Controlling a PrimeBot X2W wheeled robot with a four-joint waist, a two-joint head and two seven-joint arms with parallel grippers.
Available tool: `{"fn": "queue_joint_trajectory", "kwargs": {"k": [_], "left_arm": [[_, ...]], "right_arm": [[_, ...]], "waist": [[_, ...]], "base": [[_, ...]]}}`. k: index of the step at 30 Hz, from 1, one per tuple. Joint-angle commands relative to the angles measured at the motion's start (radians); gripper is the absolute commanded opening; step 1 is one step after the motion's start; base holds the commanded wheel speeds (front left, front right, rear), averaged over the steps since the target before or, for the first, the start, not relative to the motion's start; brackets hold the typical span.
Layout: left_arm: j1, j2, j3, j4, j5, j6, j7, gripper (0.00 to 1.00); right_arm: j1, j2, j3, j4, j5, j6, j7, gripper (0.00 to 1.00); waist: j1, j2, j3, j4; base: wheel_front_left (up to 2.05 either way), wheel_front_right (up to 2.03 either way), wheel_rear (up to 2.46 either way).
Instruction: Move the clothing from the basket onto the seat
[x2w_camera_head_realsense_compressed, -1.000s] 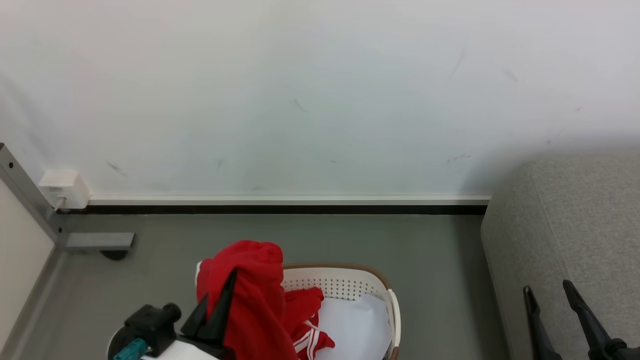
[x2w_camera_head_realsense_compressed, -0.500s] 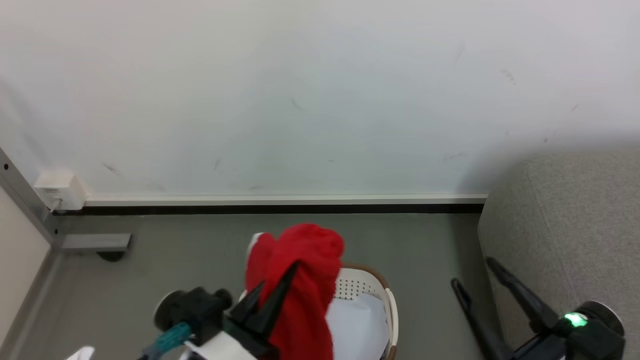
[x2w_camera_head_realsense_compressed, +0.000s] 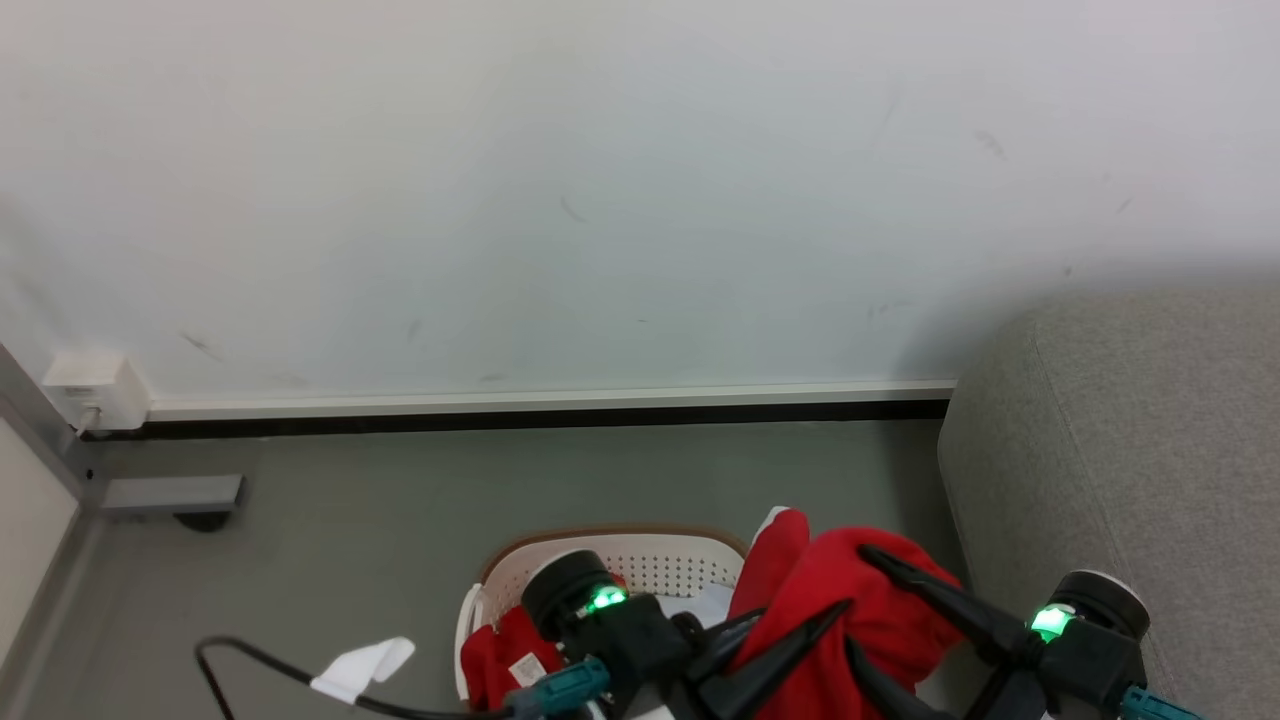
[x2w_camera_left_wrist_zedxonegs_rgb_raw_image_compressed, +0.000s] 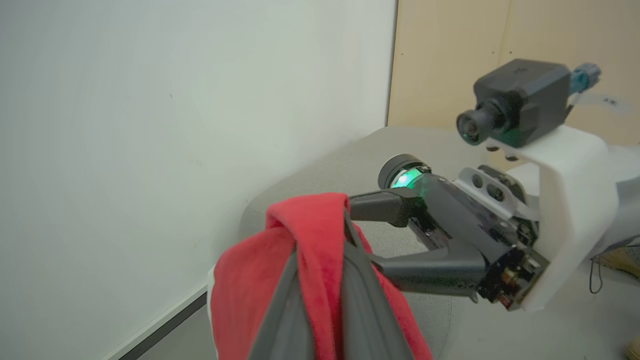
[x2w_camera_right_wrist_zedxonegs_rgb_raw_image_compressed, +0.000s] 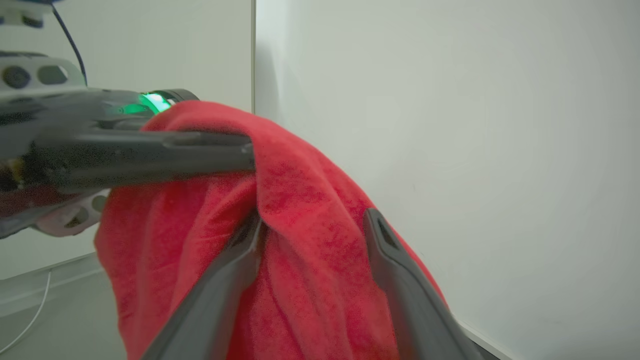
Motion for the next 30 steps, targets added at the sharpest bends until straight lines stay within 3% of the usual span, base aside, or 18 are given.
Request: {"fn": "queue_joint_trajectory", "kwargs": {"k": [1, 10, 11, 12, 13, 16, 17, 20, 21, 22, 30], "left_arm": [[-0.015, 0.002, -0.007, -0.007, -0.007, -0.004, -0.003, 0.0], [-0.093, 0.049, -0.137, 0.003, -0.08, -0.004, -0.032, 0.0], [-0.093, 0.05, -0.14, 0.008, -0.091, -0.004, -0.037, 0.0], [-0.095, 0.051, -0.142, 0.014, -0.095, -0.004, -0.042, 0.0], [-0.097, 0.052, -0.145, 0.022, -0.099, -0.004, -0.047, 0.0], [-0.101, 0.052, -0.148, 0.038, -0.103, -0.004, -0.062, 0.0], [-0.102, 0.051, -0.148, 0.046, -0.105, -0.004, -0.068, 0.06], [-0.103, 0.052, -0.146, 0.065, -0.097, 0.0, -0.082, 0.56], [-0.102, 0.051, -0.145, 0.07, -0.093, 0.002, -0.088, 0.96], [-0.101, 0.051, -0.145, 0.076, -0.089, 0.005, -0.092, 1.0], [-0.075, 0.047, -0.132, 0.132, -0.079, 0.032, -0.128, 1.0]], "right_arm": [[-0.012, -0.008, 0.01, 0.006, 0.008, -0.002, 0.006, 1.0], [-0.071, -0.04, 0.133, 0.01, 0.122, -0.002, 0.024, 1.0], [-0.078, -0.04, 0.139, 0.013, 0.128, -0.002, 0.024, 0.75], [-0.085, -0.039, 0.143, 0.016, 0.134, -0.002, 0.024, 0.31], [-0.087, -0.037, 0.145, 0.021, 0.143, -0.002, 0.023, 0.0], [-0.09, -0.035, 0.155, 0.024, 0.182, -0.002, 0.021, 0.0], [-0.092, -0.037, 0.157, 0.025, 0.19, -0.002, 0.02, 0.0], [-0.081, -0.04, 0.136, 0.032, 0.232, -0.002, 0.014, 0.0], [-0.076, -0.043, 0.128, 0.034, 0.243, -0.002, 0.014, 0.0], [-0.07, -0.045, 0.12, 0.037, 0.253, -0.002, 0.014, 0.0], [-0.028, -0.032, 0.009, 0.059, 0.309, -0.002, 0.002, 0.0]], "waist": [[-0.0001, -0.0001, 0.001, -0.002], [-0.0001, -0.0001, 0.003, -0.029], [-0.0001, -0.0001, 0.003, -0.032], [-0.0001, -0.0001, 0.003, -0.034], [-0.0001, -0.0001, 0.004, -0.037], [-0.0001, -0.0001, 0.005, -0.042], [-0.0001, -0.0001, 0.006, -0.043], [-0.0001, -0.0001, 0.007, -0.049], [-0.0001, -0.0001, 0.008, -0.051], [-0.0001, -0.0001, 0.009, -0.054], [-0.0001, -0.0001, 0.025, -0.12]], "base": [[0.0, 0.0, 0.0], [0.0, 0.0, 0.0], [0.0, 0.0, 0.0], [0.0, 0.0, 0.0], [0.0, 0.0, 0.0], [0.0, 0.0, 0.0], [0.0, 0.0, 0.0], [0.0, 0.0, 0.0], [0.0, 0.0, 0.0], [0.0, 0.0, 0.0], [0.0, 0.0, 0.0]]}}
